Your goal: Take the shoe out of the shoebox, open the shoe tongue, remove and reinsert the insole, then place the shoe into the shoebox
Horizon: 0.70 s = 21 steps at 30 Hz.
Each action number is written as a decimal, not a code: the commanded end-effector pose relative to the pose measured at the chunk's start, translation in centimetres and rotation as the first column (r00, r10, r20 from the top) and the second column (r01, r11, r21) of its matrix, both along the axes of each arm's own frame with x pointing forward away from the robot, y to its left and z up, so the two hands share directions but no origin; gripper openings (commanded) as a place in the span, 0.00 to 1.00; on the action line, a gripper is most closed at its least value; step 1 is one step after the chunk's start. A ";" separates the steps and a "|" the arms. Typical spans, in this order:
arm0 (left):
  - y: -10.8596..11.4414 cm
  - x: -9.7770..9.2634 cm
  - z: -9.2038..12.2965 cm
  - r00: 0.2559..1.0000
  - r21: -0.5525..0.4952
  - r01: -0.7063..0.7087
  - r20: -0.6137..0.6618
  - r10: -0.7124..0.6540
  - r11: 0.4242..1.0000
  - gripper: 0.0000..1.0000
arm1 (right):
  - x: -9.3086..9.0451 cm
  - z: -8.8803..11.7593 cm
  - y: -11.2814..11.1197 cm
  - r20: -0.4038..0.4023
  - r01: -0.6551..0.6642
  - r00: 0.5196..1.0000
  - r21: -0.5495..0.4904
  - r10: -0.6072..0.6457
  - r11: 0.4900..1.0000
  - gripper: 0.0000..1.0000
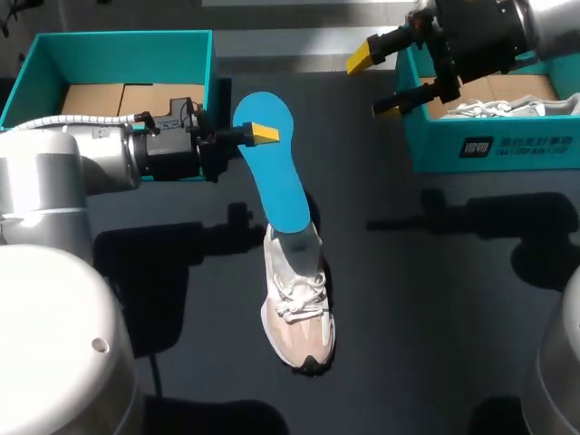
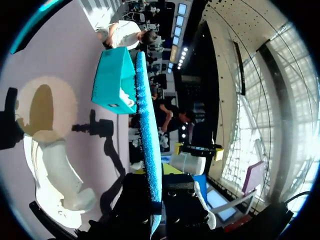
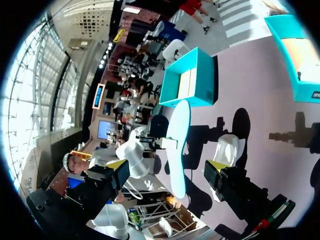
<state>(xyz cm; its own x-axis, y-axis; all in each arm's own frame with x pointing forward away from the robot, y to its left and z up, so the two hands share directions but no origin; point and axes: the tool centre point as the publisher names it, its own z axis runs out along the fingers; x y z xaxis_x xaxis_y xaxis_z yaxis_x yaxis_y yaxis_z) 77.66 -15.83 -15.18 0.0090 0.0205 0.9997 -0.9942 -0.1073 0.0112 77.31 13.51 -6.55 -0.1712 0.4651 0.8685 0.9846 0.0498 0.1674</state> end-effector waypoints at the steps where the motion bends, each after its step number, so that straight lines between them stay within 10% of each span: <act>1: -0.1 0.3 0.2 0.856 -0.004 0.092 -0.510 -0.082 0.996 0.00 | 0.0 -0.2 1.2 -0.002 0.035 0.999 -0.162 -0.036 0.986 1.00; 21: -0.4 0.4 0.4 0.955 -0.032 0.115 -0.271 -0.119 0.993 0.00 | -1.5 1.0 3.4 0.063 0.145 0.989 -0.386 -0.131 0.911 1.00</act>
